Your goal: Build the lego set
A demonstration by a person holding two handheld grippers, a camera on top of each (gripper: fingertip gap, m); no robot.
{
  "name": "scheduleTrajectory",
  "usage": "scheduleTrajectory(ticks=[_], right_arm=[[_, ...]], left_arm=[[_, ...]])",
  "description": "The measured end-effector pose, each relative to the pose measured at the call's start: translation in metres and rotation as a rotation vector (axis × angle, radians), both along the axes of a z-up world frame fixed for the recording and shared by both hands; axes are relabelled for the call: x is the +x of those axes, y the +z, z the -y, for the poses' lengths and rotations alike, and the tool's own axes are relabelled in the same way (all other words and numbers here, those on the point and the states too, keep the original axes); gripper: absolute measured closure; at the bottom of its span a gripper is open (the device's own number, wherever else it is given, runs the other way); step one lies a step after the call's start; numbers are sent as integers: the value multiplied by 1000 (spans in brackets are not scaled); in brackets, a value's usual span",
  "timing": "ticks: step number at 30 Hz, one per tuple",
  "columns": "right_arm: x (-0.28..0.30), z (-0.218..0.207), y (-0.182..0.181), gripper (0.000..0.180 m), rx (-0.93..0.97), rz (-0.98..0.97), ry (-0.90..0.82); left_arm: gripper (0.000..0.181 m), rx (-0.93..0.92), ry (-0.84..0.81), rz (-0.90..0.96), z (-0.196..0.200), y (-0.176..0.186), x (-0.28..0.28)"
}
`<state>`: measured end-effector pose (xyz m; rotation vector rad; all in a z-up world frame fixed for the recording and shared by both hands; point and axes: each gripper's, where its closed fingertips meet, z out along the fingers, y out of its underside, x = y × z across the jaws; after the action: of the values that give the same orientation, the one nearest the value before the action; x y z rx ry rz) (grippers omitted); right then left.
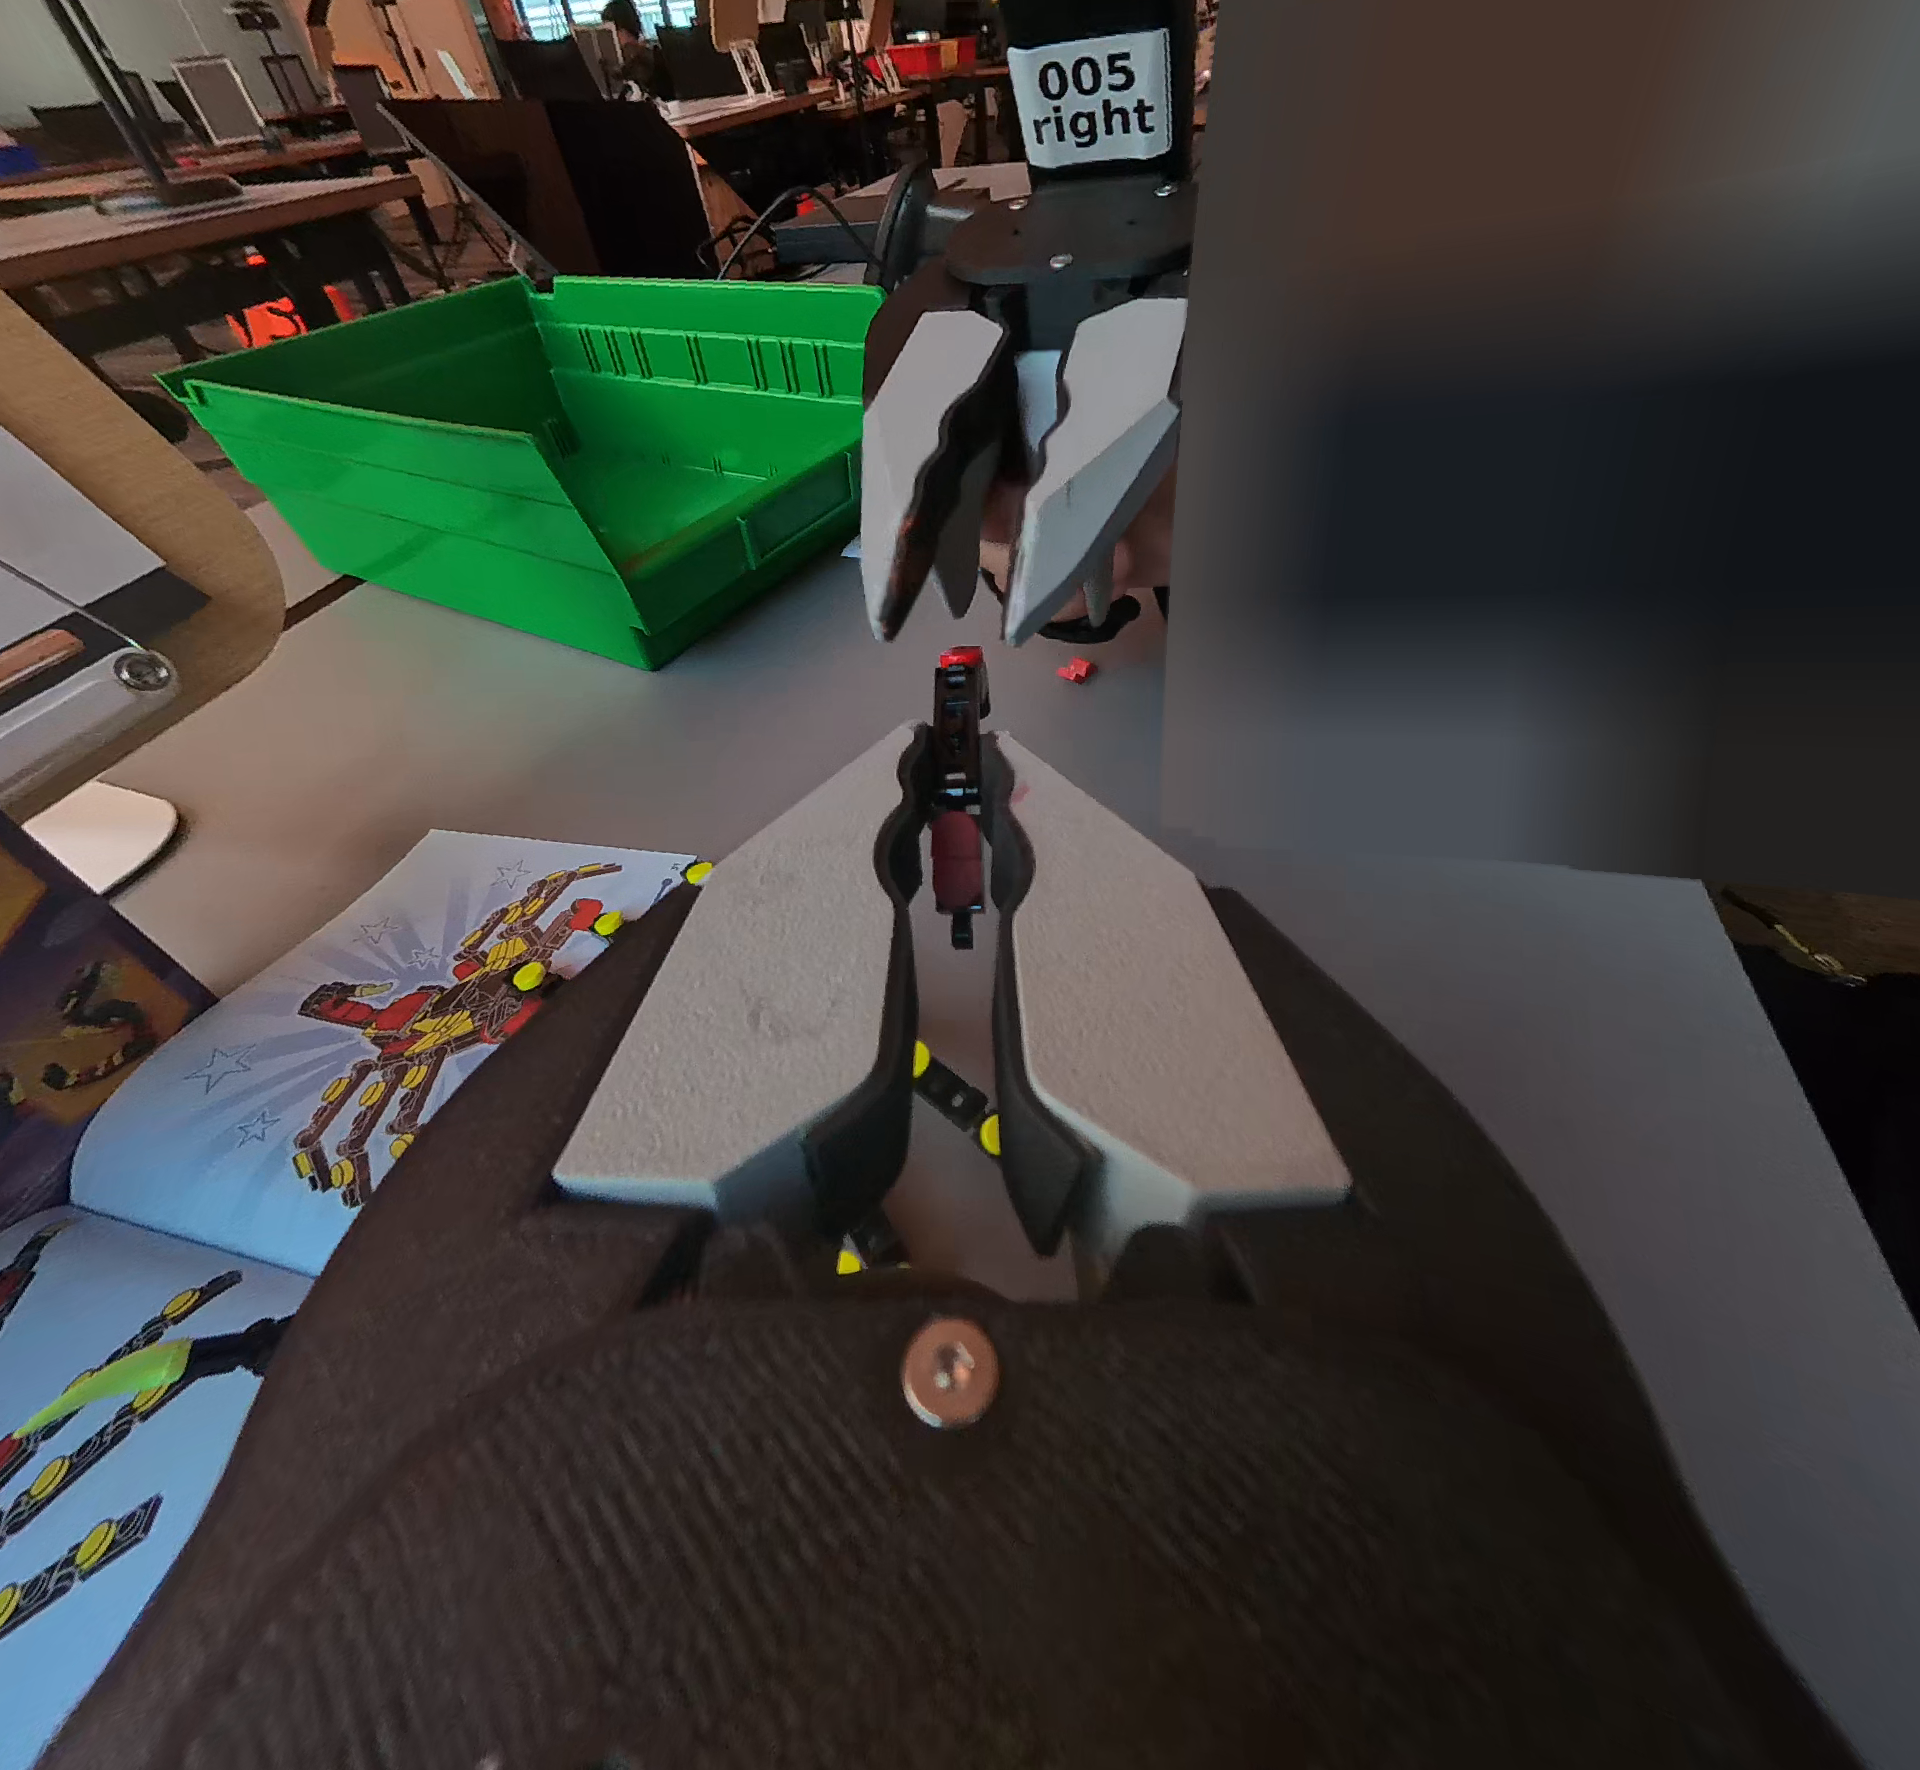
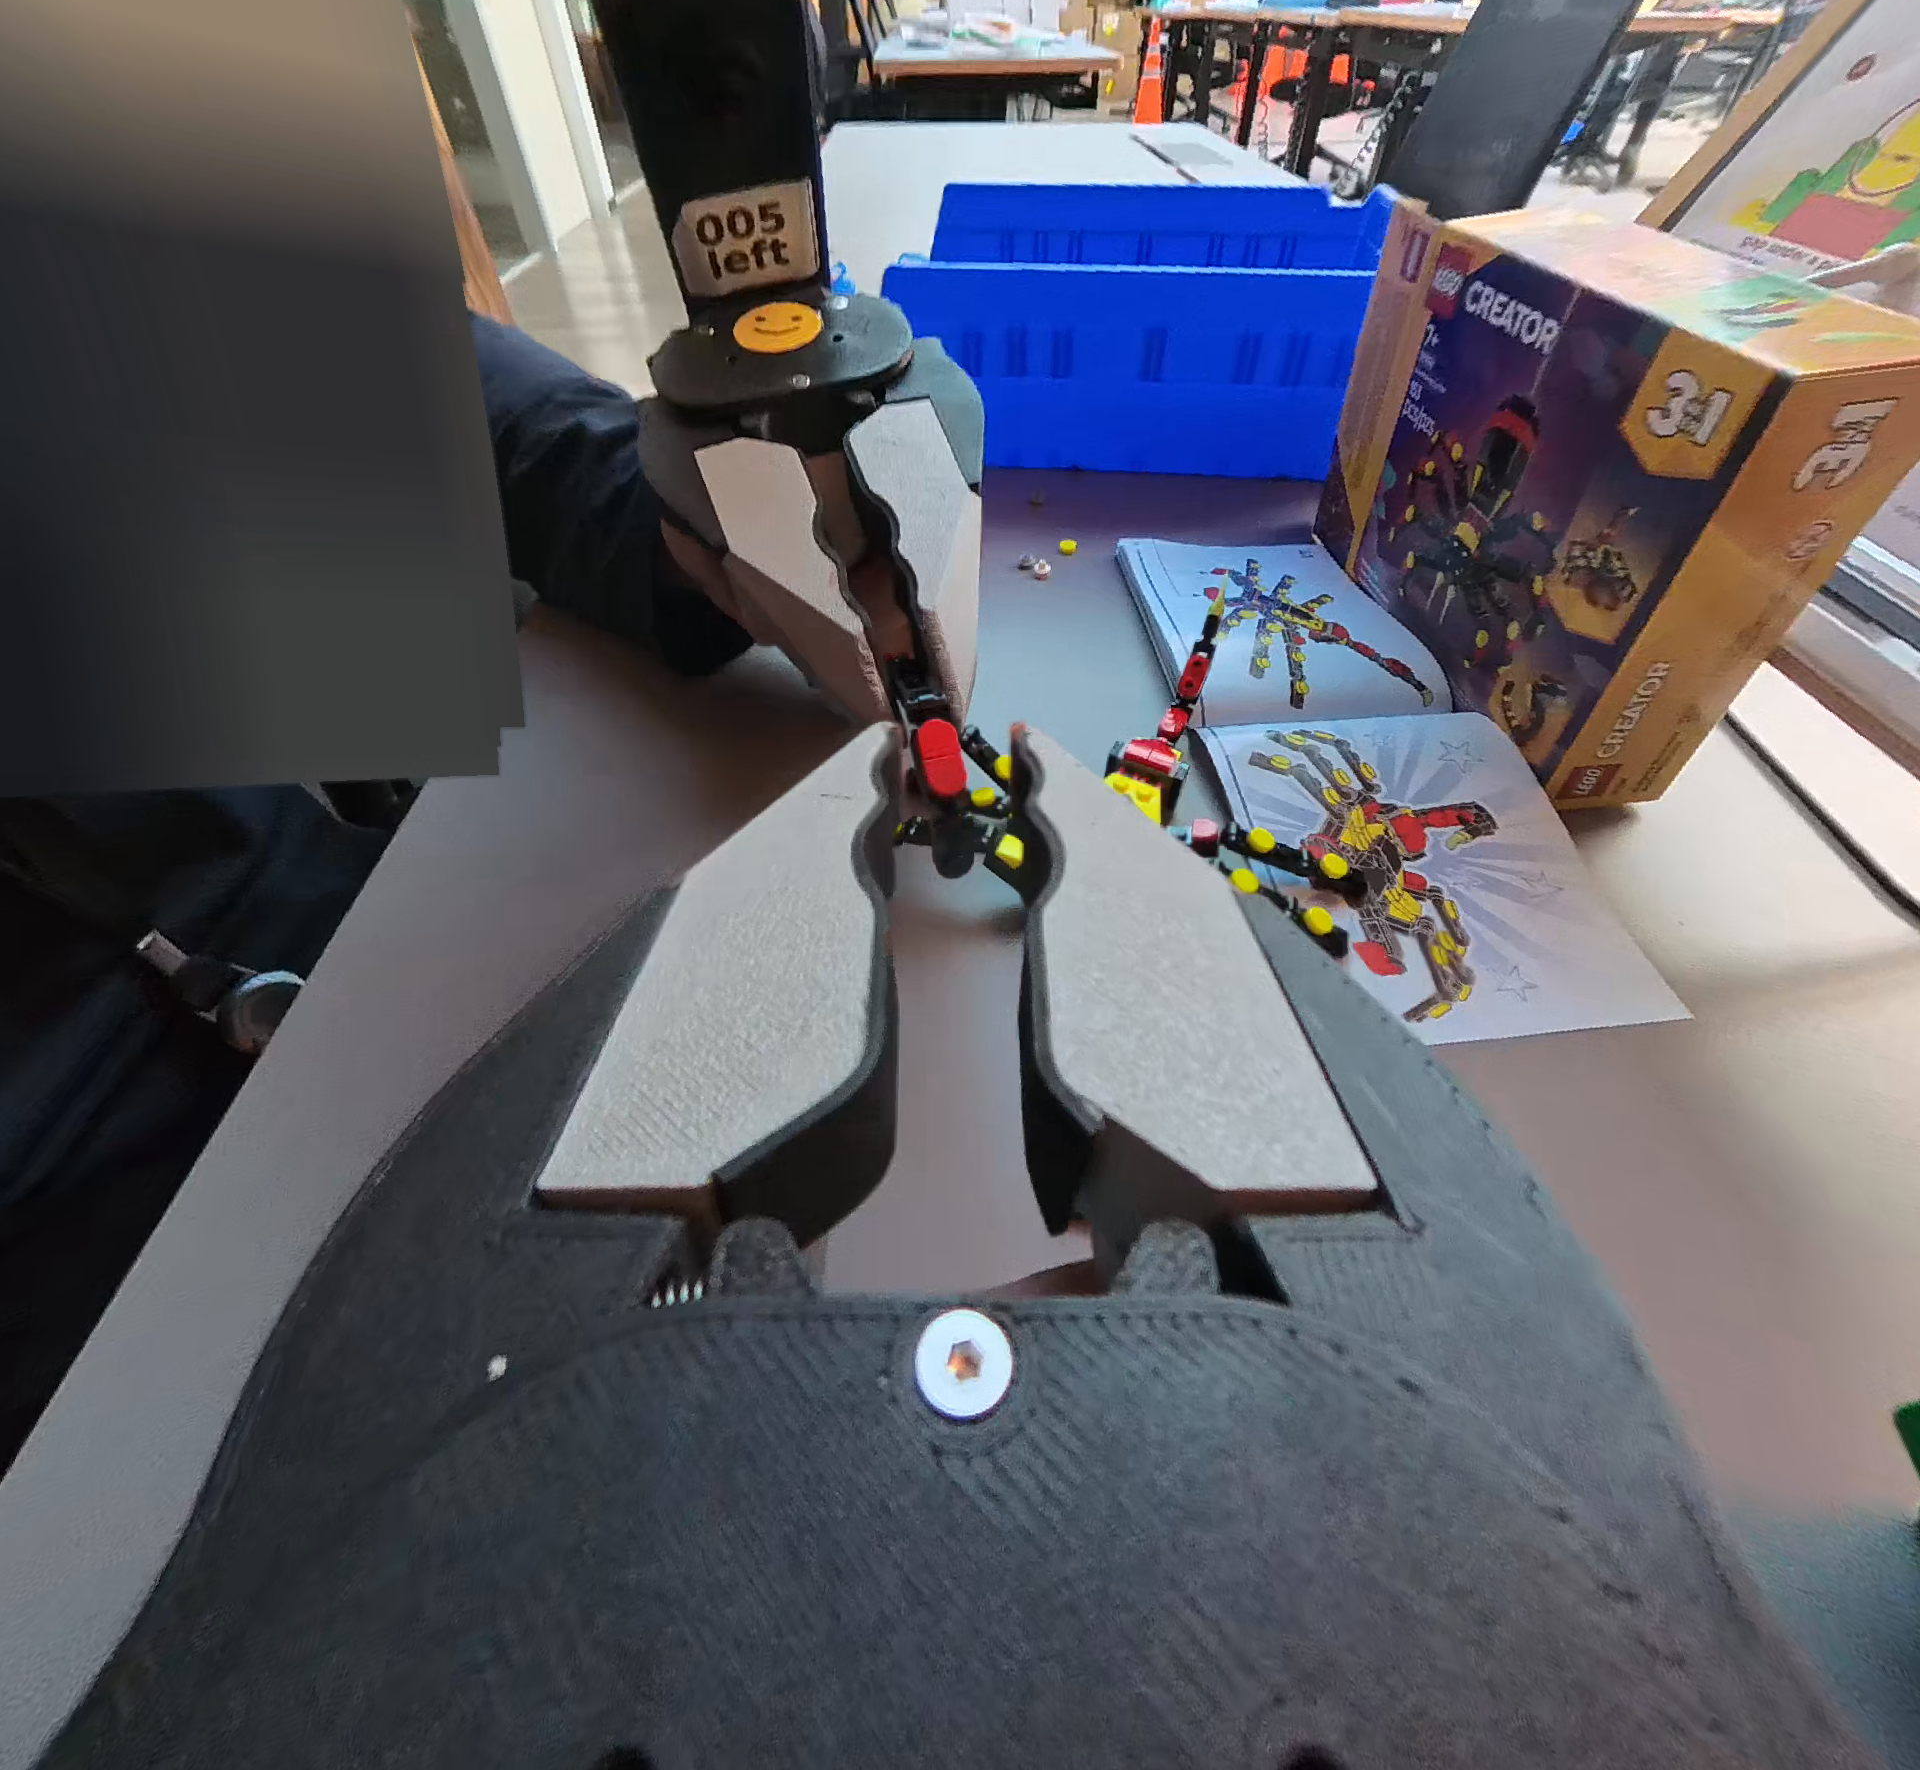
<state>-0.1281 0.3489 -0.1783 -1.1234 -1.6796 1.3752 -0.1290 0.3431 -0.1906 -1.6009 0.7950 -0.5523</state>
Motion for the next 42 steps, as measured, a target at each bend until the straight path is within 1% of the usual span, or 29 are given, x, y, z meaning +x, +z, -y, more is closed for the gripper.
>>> scheduleTrajectory(ticks=[1,2,5,8,10,12,14,16,17,19,20,21,23,26,30,32,37,38,42], right_arm=[[0,2,-3,174,23,10,8],[-1,4,-6,176,49,13,8],[-1,2,-7,175,89,21,-10],[2,-15,6,174,62,-26,-77],[6,-30,17,167,11,-61,-126],[10,-39,22,157,-46,-70,-135],[10,-37,17,144,-82,-39,-110],[5,-24,2,132,-97,40,-49],[3,-15,-7,137,-88,84,-11],[0,1,-23,161,-13,140,39],[-1,5,-29,166,35,152,43],[-3,8,-34,167,72,156,46],[-3,12,-40,173,110,176,62],[-3,8,-39,174,149,150,48],[-2,1,-25,175,181,54,18],[-1,0,-20,175,186,28,17],[-3,-2,-25,176,191,49,1],[-4,-1,-27,176,195,56,2],[-6,2,-28,175,191,69,3]], left_arm=[[176,5,-5,-5,1,0,1],[176,7,-2,-13,1,-1,1],[176,28,11,-12,0,3,-1],[176,62,85,-3,-7,10,-13],[176,26,83,21,-9,9,-16],[176,-2,89,32,-11,5,-18],[176,-18,76,20,-10,0,-15],[176,-20,54,-6,-8,-5,-9],[176,-15,45,-26,-7,-7,-6],[176,0,26,-55,-4,-9,-1],[176,7,18,-58,-2,-8,0],[176,8,11,-60,-1,-8,2],[175,3,-11,-63,1,-9,5],[173,2,9,-73,-1,-10,2],[165,-39,25,-61,-4,-13,-5],[165,-50,26,-44,-5,-12,-8],[167,-43,3,95,-3,5,-10],[171,-43,0,107,-3,7,-11],[173,-28,-16,113,0,10,-10]])
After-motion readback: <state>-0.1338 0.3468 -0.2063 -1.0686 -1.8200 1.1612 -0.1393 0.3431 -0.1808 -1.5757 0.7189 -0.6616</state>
